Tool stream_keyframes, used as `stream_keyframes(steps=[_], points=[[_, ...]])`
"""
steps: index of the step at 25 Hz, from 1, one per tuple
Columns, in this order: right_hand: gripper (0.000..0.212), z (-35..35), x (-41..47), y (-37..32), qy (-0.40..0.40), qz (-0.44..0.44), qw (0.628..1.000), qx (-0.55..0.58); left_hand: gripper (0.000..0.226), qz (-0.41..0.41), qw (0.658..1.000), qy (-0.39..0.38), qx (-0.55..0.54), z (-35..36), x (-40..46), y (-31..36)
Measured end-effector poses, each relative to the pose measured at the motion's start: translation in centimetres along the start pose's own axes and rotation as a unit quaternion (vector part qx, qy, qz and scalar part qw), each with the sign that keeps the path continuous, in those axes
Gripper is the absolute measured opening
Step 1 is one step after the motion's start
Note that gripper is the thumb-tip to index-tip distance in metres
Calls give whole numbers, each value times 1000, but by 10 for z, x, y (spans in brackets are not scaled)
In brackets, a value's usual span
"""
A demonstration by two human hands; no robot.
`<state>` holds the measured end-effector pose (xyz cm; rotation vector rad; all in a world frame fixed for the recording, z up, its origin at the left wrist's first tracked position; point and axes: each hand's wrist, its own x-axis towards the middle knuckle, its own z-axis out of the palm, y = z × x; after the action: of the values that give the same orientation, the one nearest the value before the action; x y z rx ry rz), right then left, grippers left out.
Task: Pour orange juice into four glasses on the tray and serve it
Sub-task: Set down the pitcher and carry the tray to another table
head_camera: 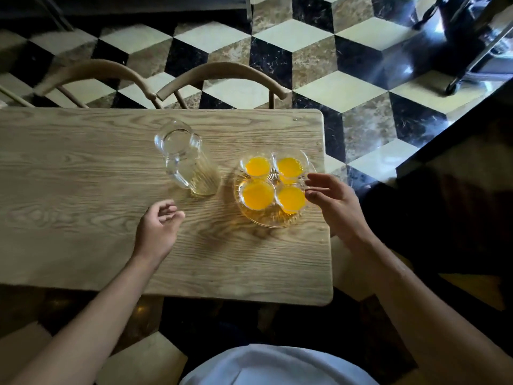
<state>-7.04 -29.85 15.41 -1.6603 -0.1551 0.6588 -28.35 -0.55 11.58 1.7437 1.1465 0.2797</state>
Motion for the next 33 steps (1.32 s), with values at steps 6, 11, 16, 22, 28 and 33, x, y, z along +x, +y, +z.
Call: stream_keyframes(steps=[6, 11, 16, 22, 28, 33], points=[[38, -44, 9, 35, 30, 33, 998, -46, 24, -15, 999, -35, 3, 59, -33, -13], [36, -51, 20, 66, 62, 63, 993, -79, 29, -21, 997, -74, 4, 95, -14, -10], [38, -42, 37, 87, 89, 84, 978, -168, 36, -17, 993, -94, 63, 115, 23, -14], [36, -25, 65, 98, 117, 111, 957, -242, 41, -41, 989, -100, 101, 130, 59, -18], [35, -16, 93, 99, 157, 122, 937, -288, 43, -35, 989, -83, 116, 147, 77, -6], [18, -14, 100, 99, 163, 138, 938, -274, 35, 15, 983, -72, 168, 153, 74, 1]])
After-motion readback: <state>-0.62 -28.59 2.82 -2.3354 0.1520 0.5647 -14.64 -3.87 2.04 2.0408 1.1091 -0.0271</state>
